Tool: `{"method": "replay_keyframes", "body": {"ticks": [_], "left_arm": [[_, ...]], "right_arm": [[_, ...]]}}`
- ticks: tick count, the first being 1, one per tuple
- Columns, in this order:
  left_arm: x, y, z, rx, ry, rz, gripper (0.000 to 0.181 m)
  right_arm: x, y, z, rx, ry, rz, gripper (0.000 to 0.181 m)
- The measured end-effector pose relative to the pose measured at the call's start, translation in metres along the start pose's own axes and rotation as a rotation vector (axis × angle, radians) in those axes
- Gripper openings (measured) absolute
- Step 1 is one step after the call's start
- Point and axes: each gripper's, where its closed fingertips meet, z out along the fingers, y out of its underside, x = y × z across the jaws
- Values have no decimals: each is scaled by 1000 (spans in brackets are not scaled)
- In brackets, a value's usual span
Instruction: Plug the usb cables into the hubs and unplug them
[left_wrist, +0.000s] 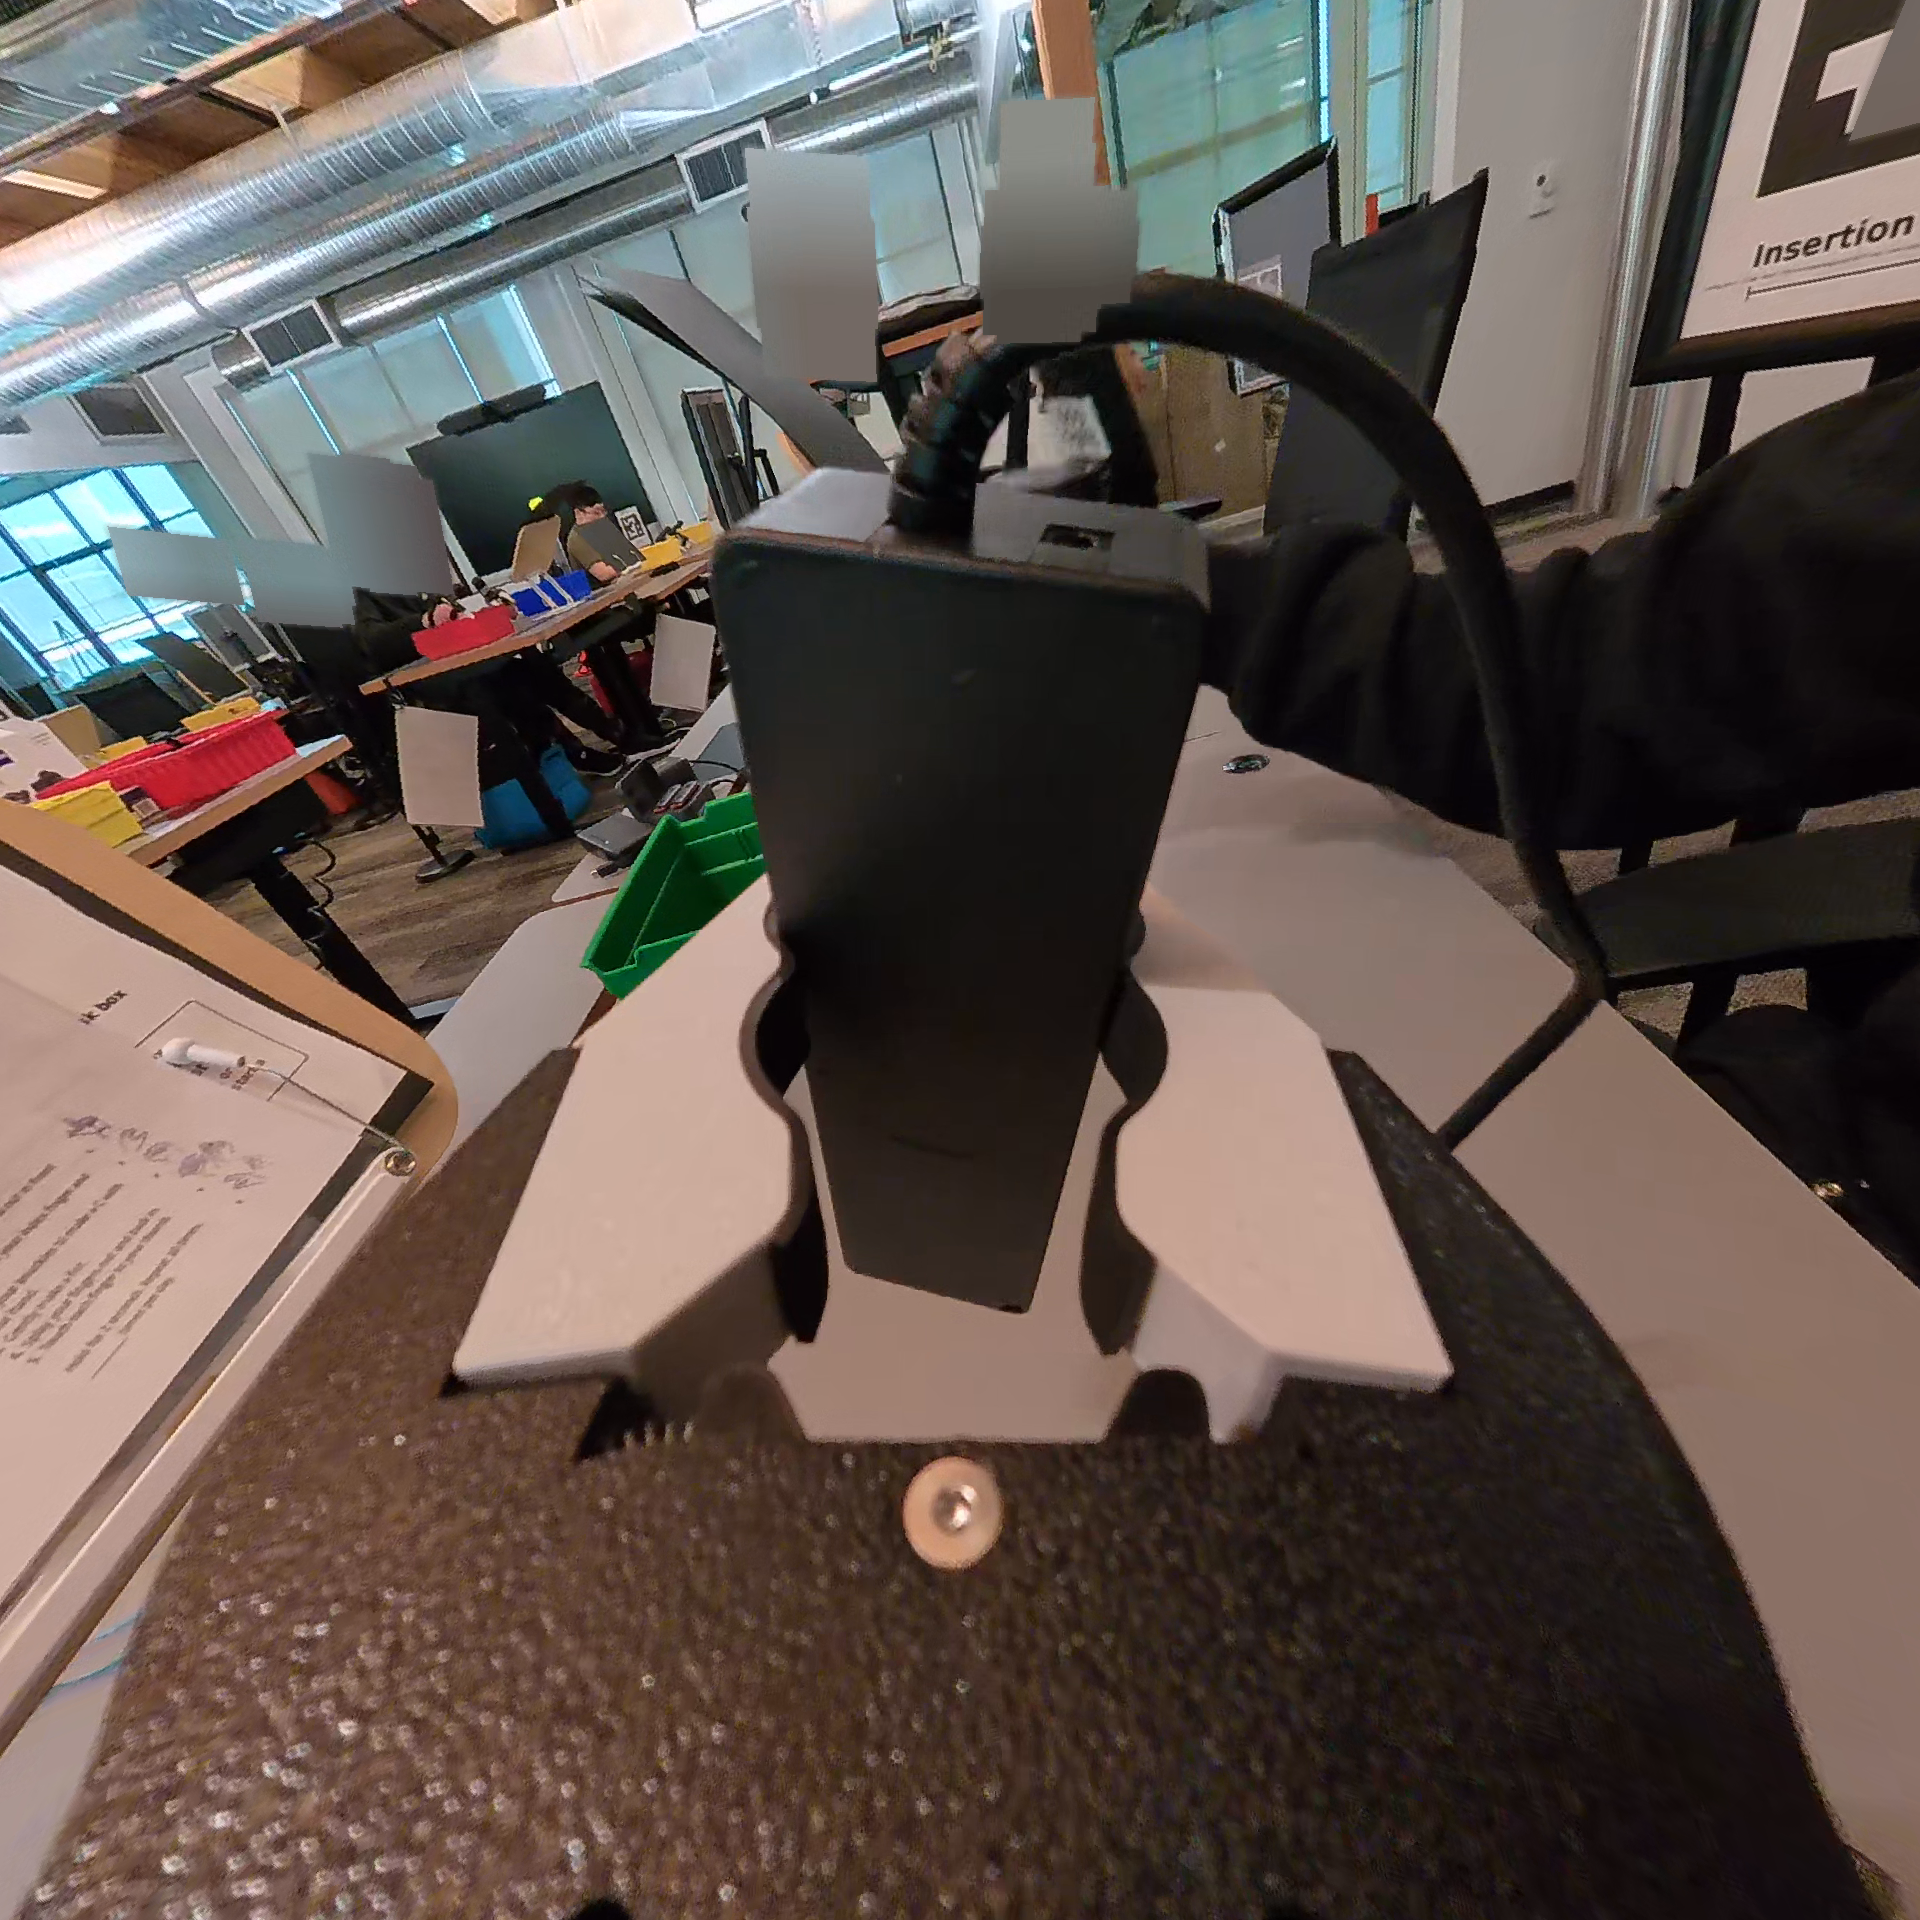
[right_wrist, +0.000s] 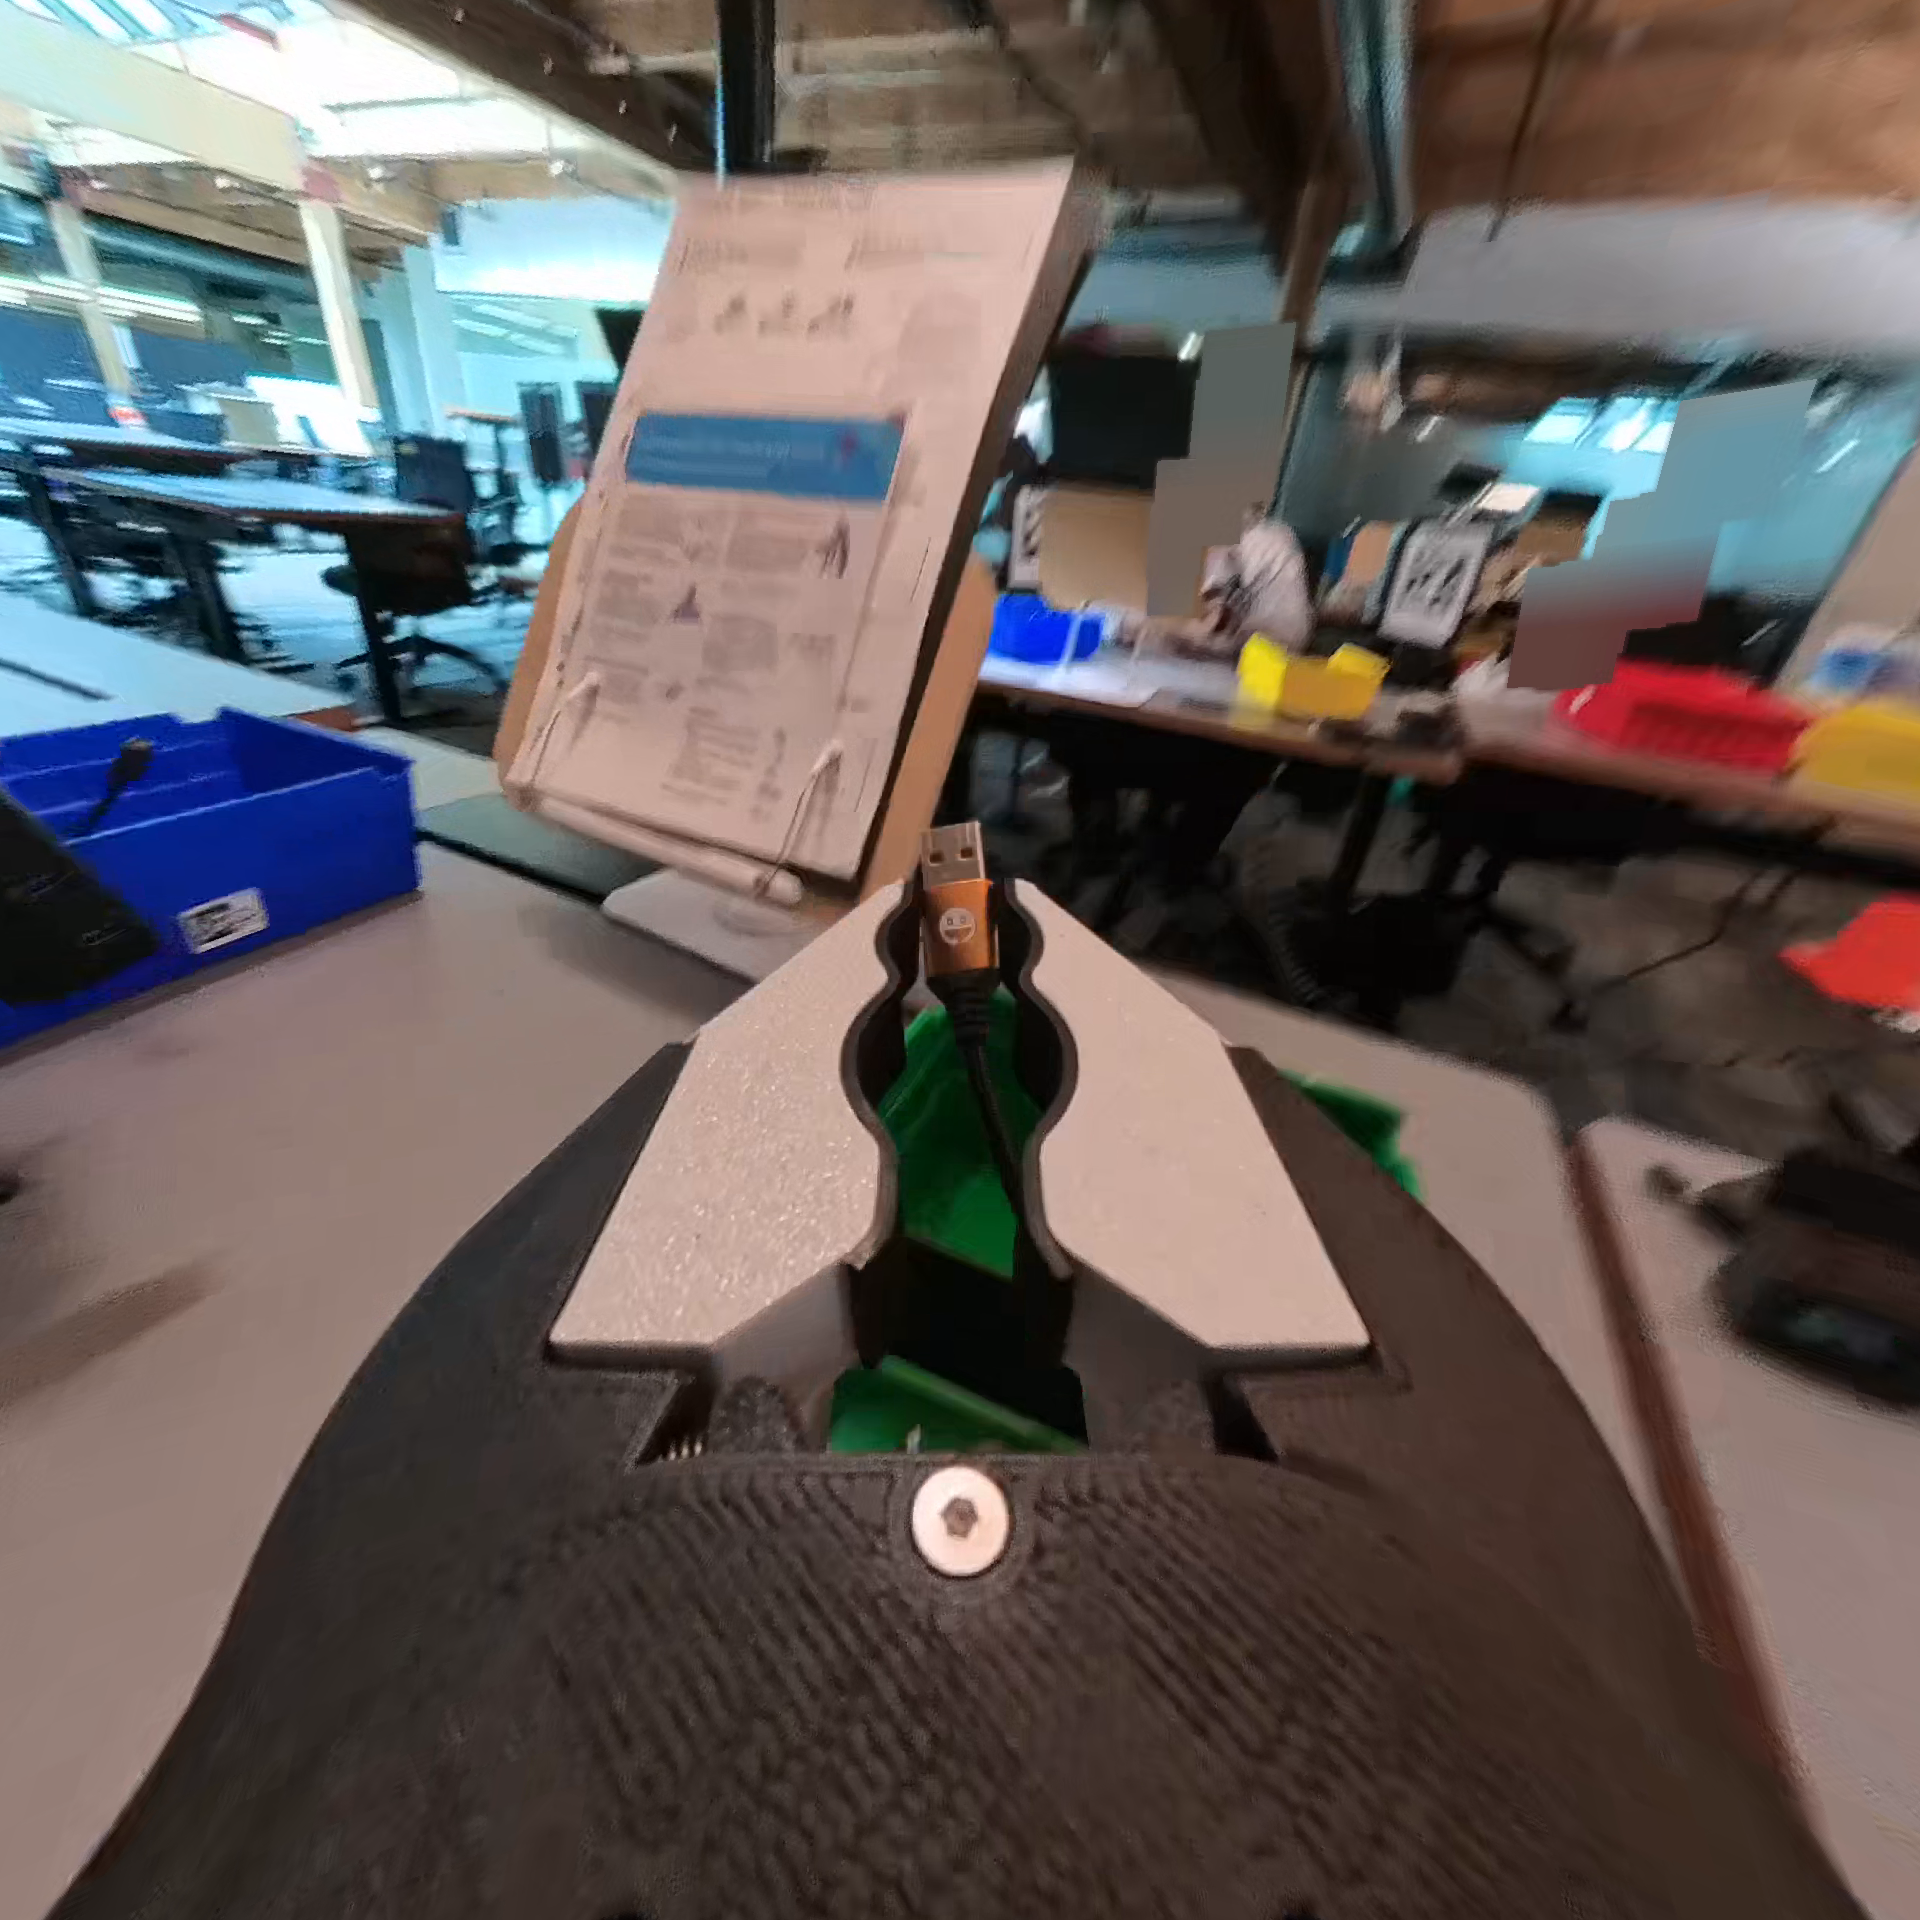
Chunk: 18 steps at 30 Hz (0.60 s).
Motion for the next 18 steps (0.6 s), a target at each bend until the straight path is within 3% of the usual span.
{"method": "replay_keyframes", "body": {"ticks": [2, 4, 8, 10, 12, 15, 18], "left_arm": [[-1, -2, -2, 12, -2, -4, 54], [-2, -2, -4, 15, -3, -12, 54], [-2, 0, -4, 17, 0, -21, 54], [-1, 1, -2, 15, 5, -22, 54], [-1, 4, 0, 3, 6, -24, 54], [0, 5, 3, 3, 12, -27, 54], [3, 5, 8, 13, 32, -32, 54]], "right_arm": [[3, 34, 7, -69, -6, 95, 13], [7, 81, 8, -268, -14, 153, 13], [39, 166, -18, -726, 69, -113, 14], [55, 185, -29, -858, 139, -244, 14], [63, 185, -34, -903, 190, -316, 35], [51, 154, -31, -796, 239, -295, 57], [-22, 115, -7, -560, 38, -206, 75]]}}
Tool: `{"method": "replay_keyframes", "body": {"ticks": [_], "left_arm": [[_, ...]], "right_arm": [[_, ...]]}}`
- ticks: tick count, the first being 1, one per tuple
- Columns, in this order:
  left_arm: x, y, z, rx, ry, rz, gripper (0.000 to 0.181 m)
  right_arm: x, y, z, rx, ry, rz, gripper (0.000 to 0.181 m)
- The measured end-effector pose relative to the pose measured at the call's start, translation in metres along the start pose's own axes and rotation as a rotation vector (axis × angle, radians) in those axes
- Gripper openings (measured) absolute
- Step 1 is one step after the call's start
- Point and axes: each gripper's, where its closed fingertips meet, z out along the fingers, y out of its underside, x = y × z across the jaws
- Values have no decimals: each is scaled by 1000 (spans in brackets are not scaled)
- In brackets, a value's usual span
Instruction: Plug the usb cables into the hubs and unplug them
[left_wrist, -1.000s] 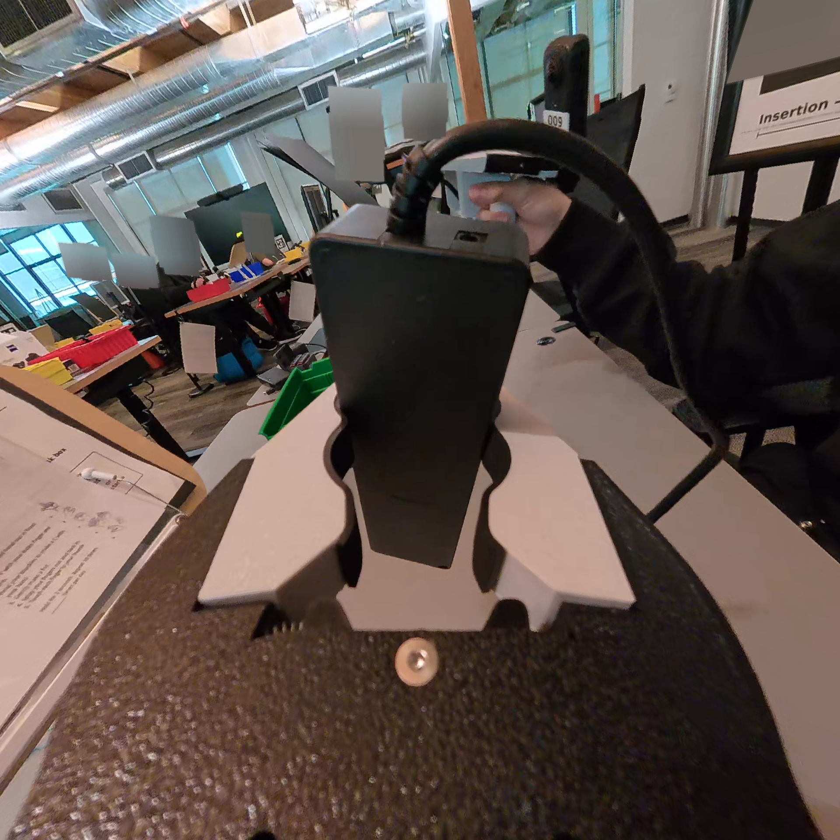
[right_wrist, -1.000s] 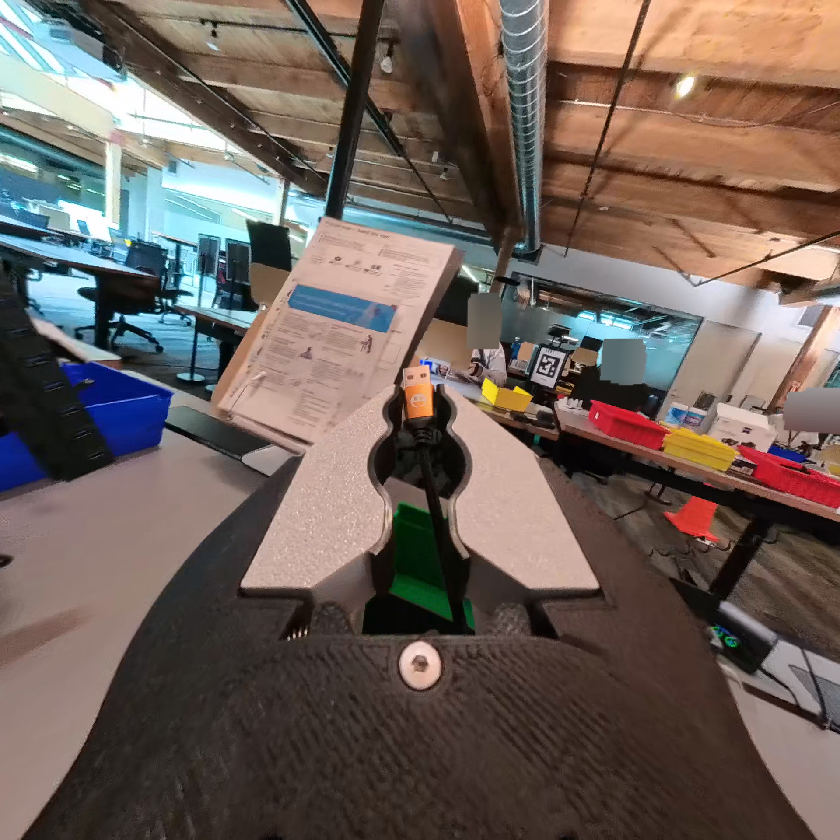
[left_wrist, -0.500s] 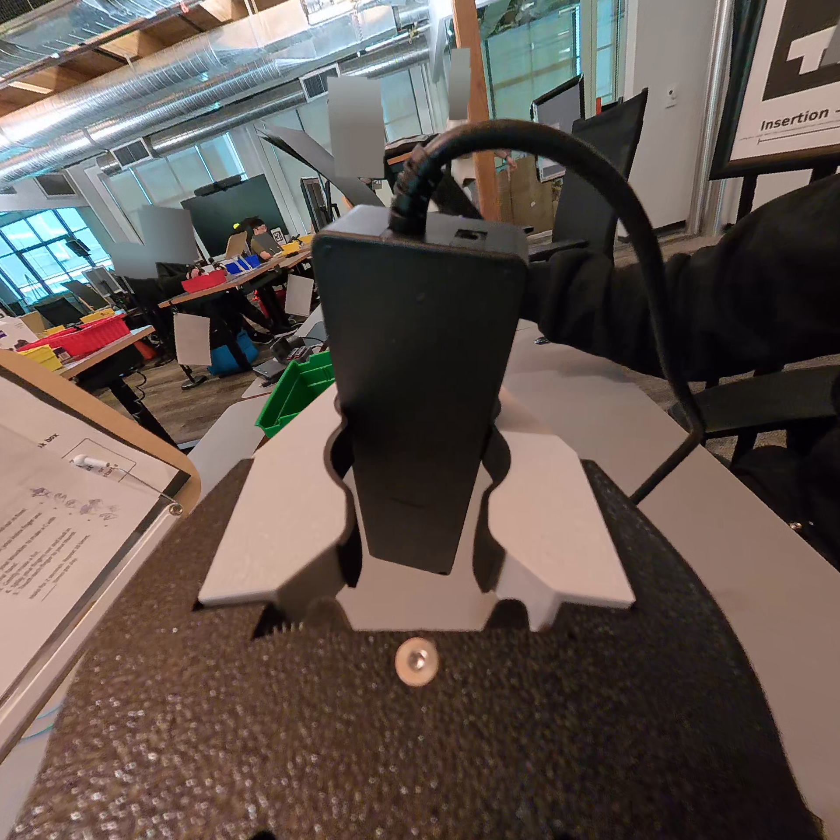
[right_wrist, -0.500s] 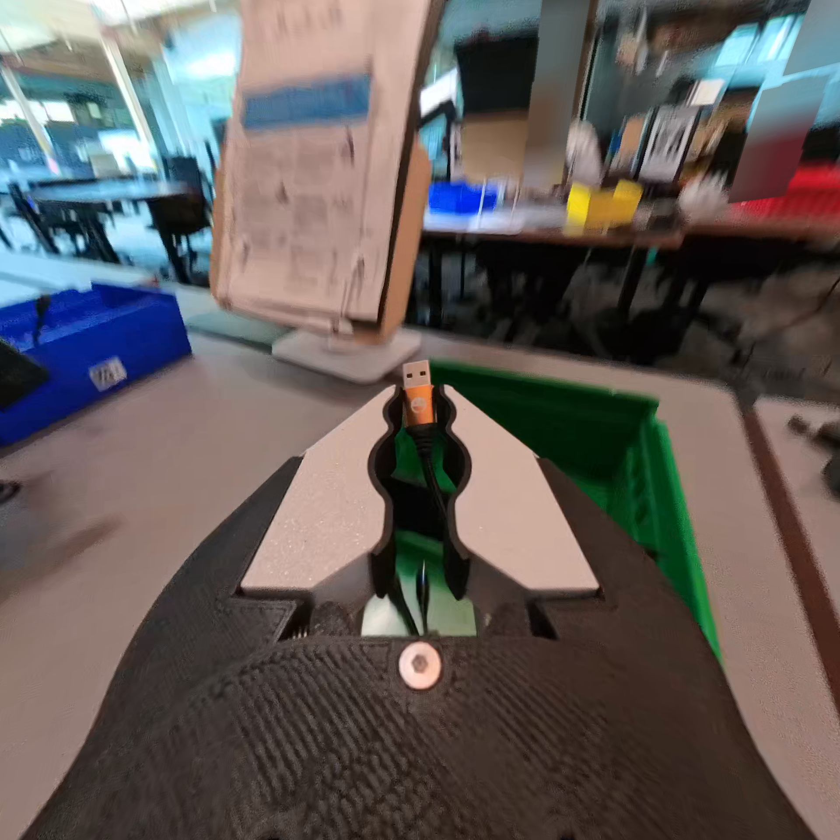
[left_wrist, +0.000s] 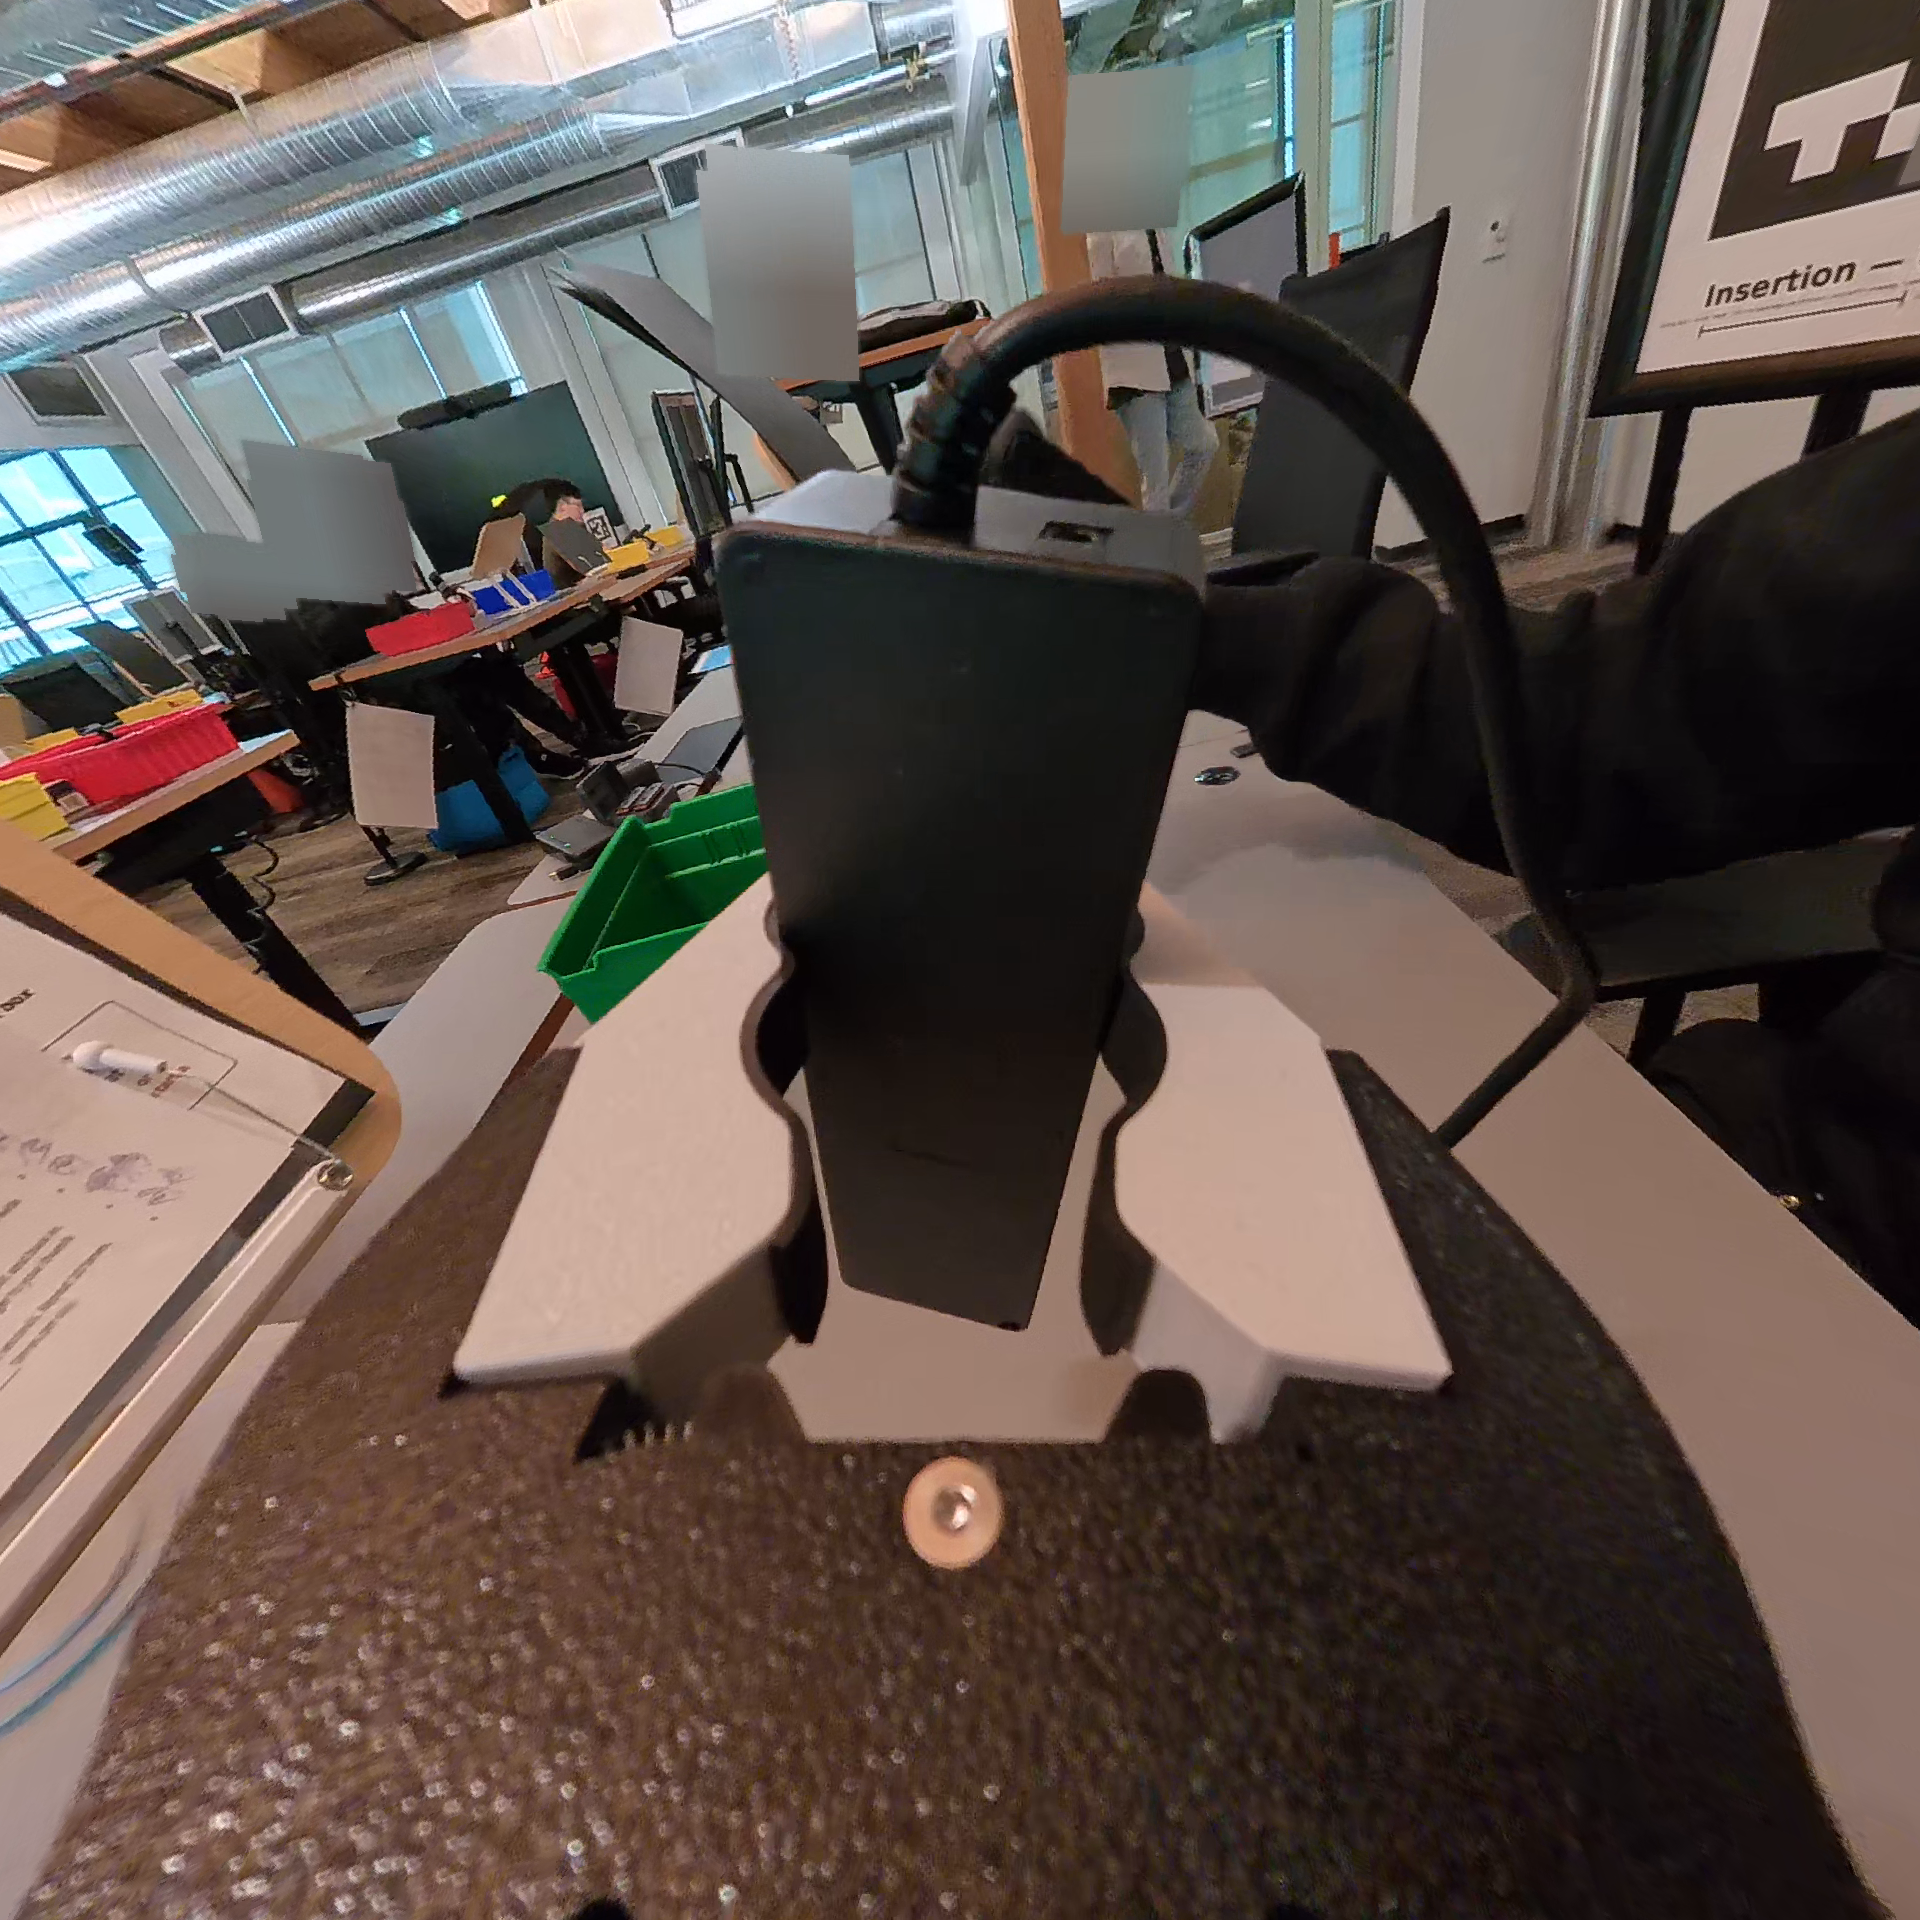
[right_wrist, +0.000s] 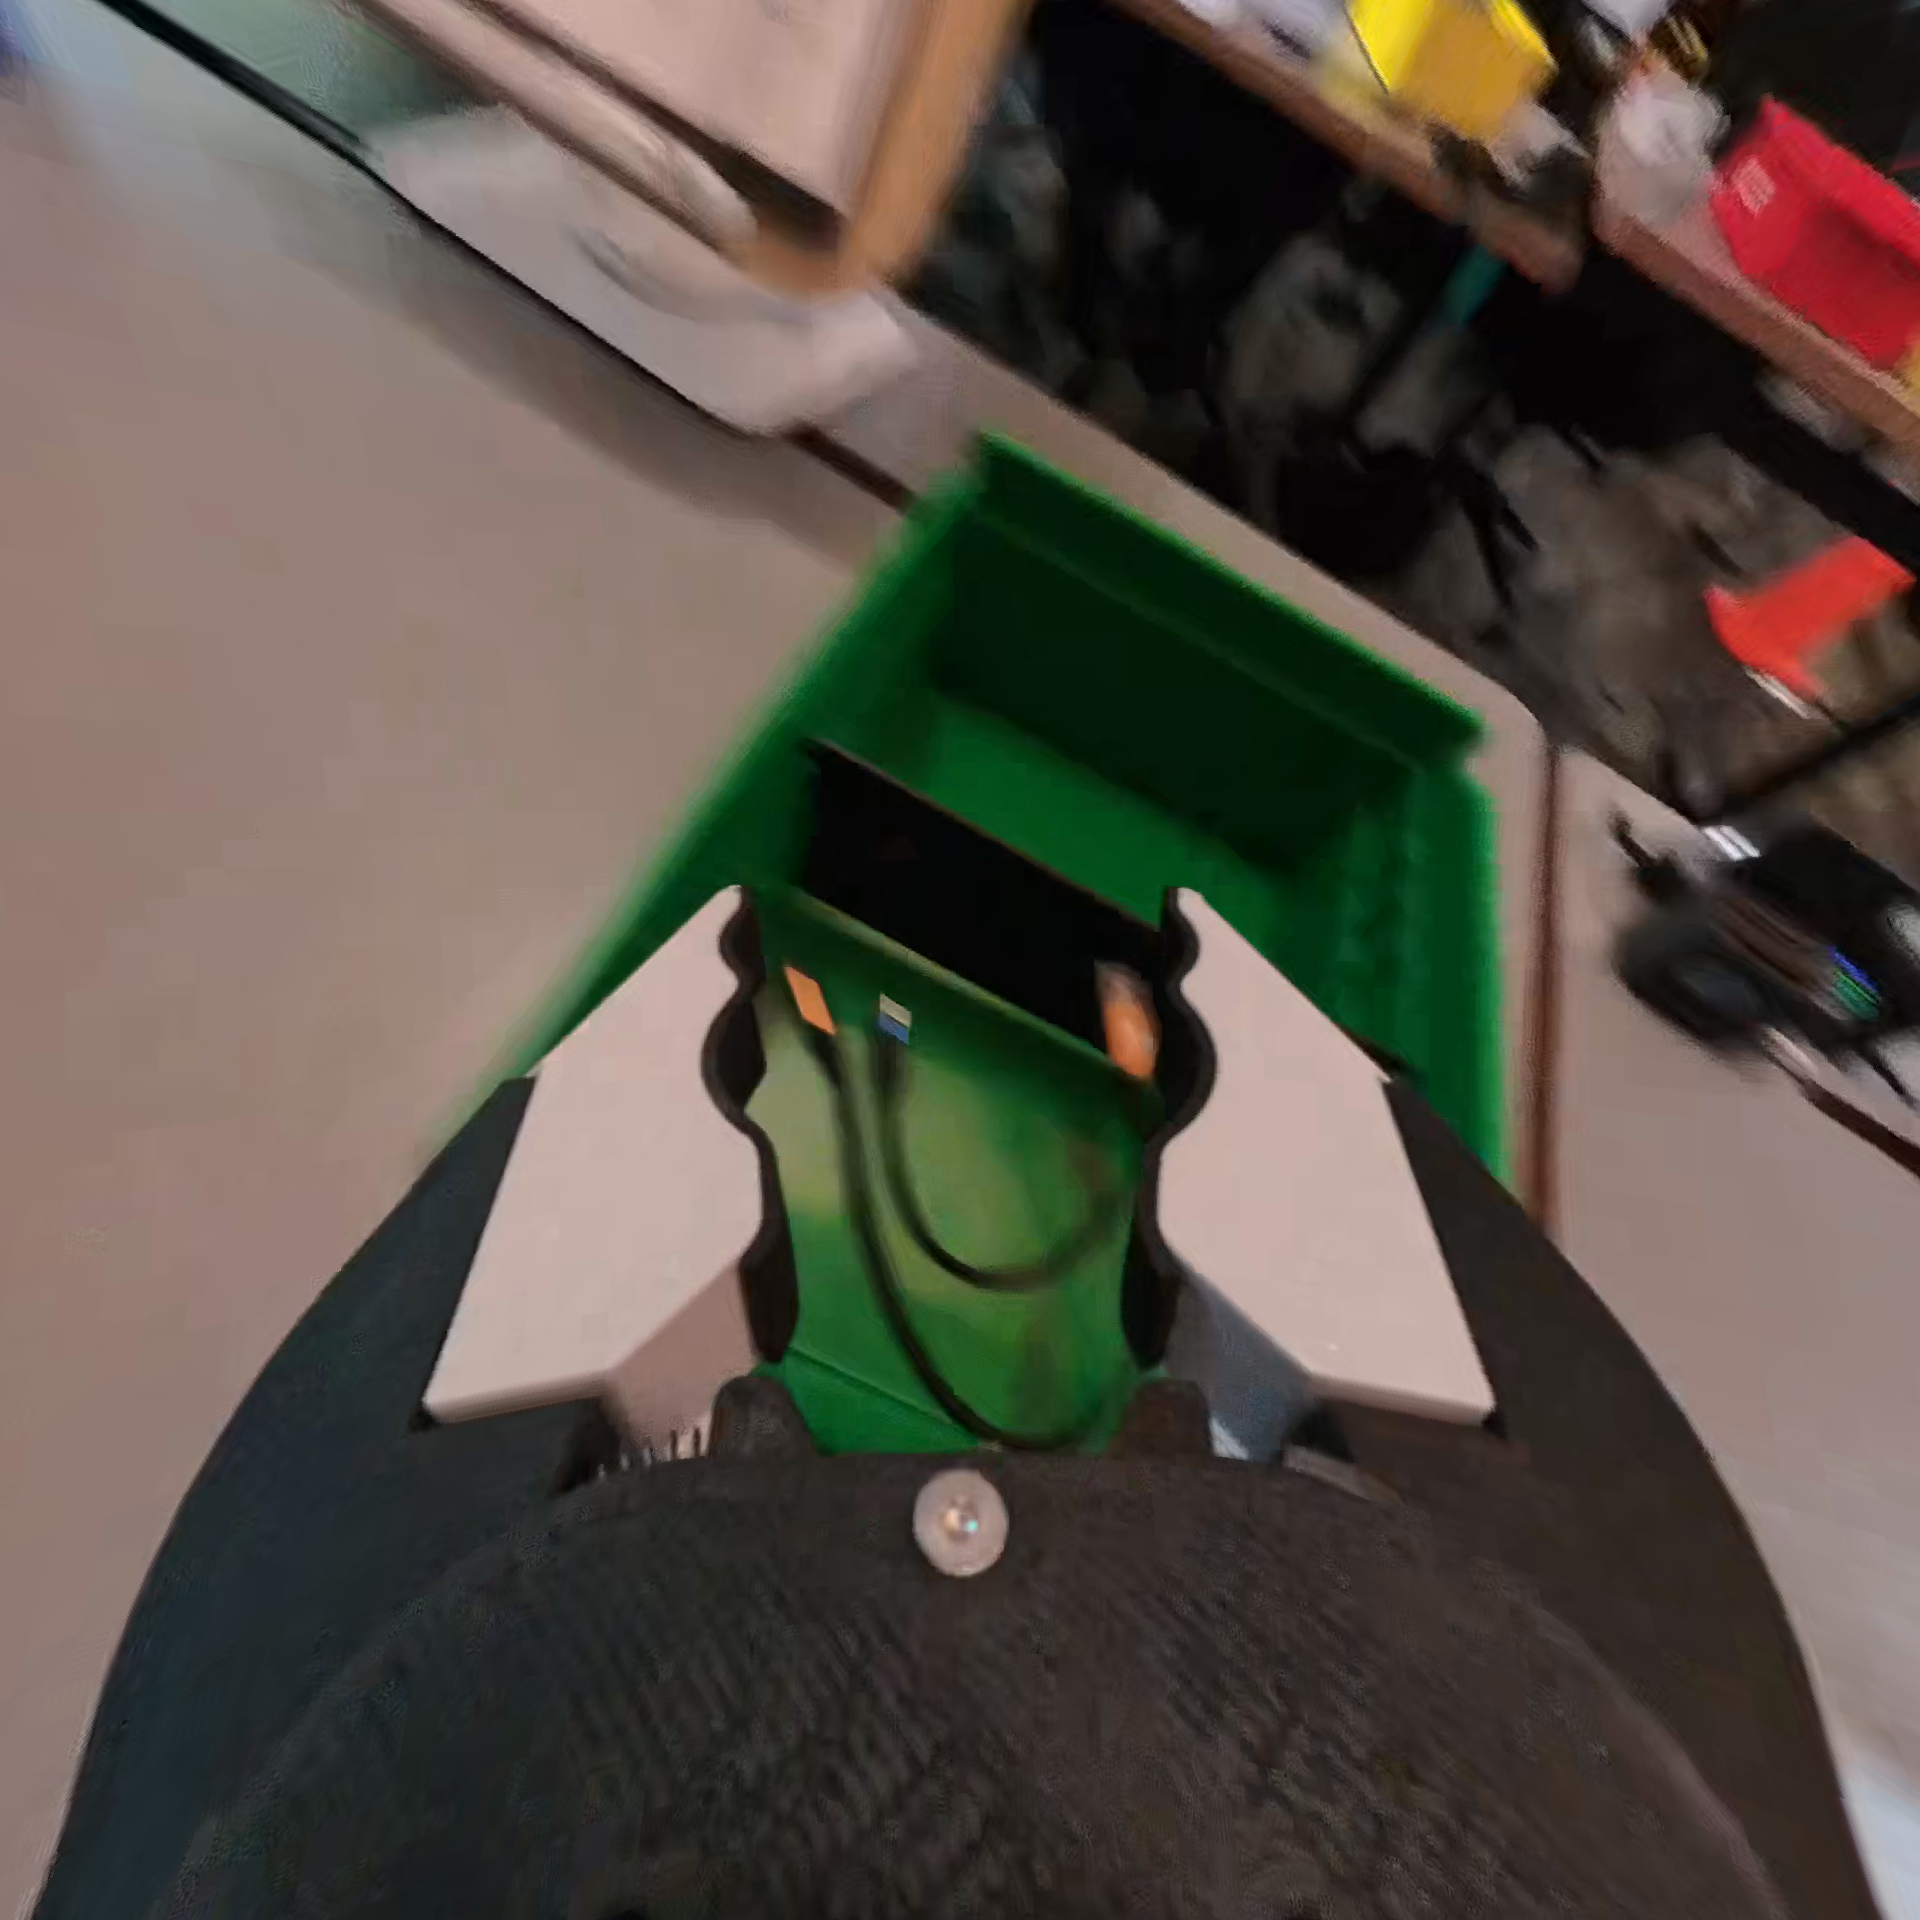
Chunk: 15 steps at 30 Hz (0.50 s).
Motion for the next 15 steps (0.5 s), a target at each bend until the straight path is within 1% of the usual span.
{"method": "replay_keyframes", "body": {"ticks": [2, 3, 6, 8, 10, 13, 14, 15], "left_arm": [[4, -1, 5, 15, 23, -6, 54], [7, -3, 7, 27, 37, -11, 54], [17, -9, 16, 51, 83, -19, 54], [22, -8, 21, 32, 98, -10, 54], [28, -7, 26, 3, 113, -1, 54], [33, -6, 33, -18, 129, -1, 54], [34, -5, 35, -22, 132, -4, 54], [35, -5, 37, -26, 132, -9, 54]], "right_arm": [[-58, -33, -2, 123, -149, -6, 87], [-89, -47, -2, 178, -224, -7, 90], [-182, -85, -2, 317, -459, 10, 90], [-224, -108, -1, 397, -541, 16, 89], [-249, -130, 0, 470, -566, 5, 91], [-268, -152, 4, 542, -558, -66, 92], [-272, -155, 5, 547, -558, -91, 90], [-275, -158, 4, 563, -563, -107, 84]]}}
